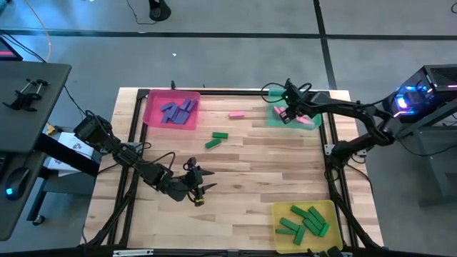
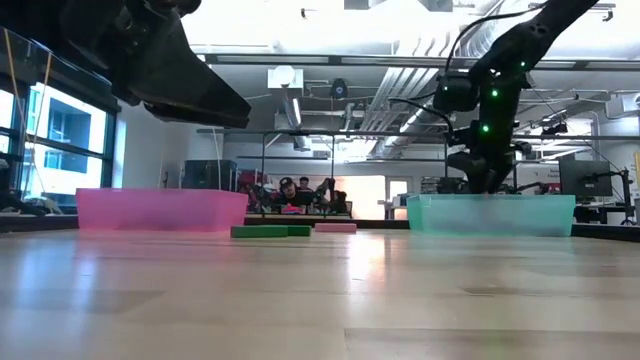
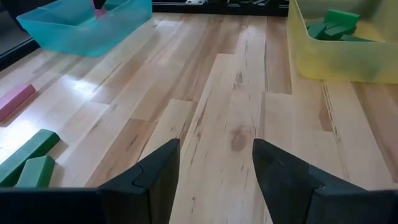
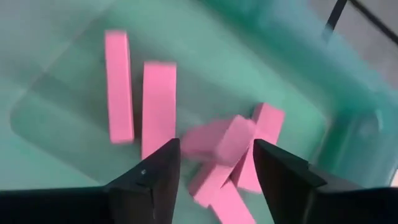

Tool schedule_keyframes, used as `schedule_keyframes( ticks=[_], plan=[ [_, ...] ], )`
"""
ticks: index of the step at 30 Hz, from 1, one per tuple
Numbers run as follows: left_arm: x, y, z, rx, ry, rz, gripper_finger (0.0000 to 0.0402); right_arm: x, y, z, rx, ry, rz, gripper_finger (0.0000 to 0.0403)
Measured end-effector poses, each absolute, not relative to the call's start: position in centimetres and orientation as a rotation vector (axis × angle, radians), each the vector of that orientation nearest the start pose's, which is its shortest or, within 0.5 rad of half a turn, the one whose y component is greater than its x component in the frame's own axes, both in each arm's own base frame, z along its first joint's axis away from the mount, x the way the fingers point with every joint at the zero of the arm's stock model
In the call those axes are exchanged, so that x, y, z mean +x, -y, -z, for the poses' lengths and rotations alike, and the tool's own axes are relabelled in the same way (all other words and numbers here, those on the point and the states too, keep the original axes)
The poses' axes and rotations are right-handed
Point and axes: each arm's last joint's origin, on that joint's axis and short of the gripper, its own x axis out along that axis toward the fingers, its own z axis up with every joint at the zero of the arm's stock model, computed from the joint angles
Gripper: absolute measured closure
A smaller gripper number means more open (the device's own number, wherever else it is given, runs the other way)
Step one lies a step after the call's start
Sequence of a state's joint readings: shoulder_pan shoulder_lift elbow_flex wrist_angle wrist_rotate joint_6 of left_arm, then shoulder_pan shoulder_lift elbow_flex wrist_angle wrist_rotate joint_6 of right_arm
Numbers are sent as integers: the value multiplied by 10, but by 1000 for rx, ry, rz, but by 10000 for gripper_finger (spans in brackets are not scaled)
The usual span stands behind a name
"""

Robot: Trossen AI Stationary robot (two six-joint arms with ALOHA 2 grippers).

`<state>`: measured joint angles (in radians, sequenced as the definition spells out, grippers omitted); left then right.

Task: Sort blocks
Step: Put the green block into the yellow bin

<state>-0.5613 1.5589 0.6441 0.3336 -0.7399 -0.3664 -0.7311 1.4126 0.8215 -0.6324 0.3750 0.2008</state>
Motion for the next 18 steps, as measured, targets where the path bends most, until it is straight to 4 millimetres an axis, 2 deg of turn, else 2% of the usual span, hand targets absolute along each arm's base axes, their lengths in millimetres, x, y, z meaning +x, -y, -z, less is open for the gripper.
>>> schedule_keyframes(
  ticks=[5, 9, 13, 18],
  plan=[
    [254, 137, -161, -14, -424, -255, 211, 182, 172, -202, 351, -1042, 1095, 210],
    [252, 135, -157, -17, -452, -297, 211, 189, 158, -217, 308, -954, 1050, 209],
    [245, 129, -149, -42, -487, -418, 211, 202, 130, -232, 261, -863, 949, 209],
    [237, 123, -141, -99, -545, -507, 211, 223, 80, -243, 173, -768, 831, 208]
  ],
)
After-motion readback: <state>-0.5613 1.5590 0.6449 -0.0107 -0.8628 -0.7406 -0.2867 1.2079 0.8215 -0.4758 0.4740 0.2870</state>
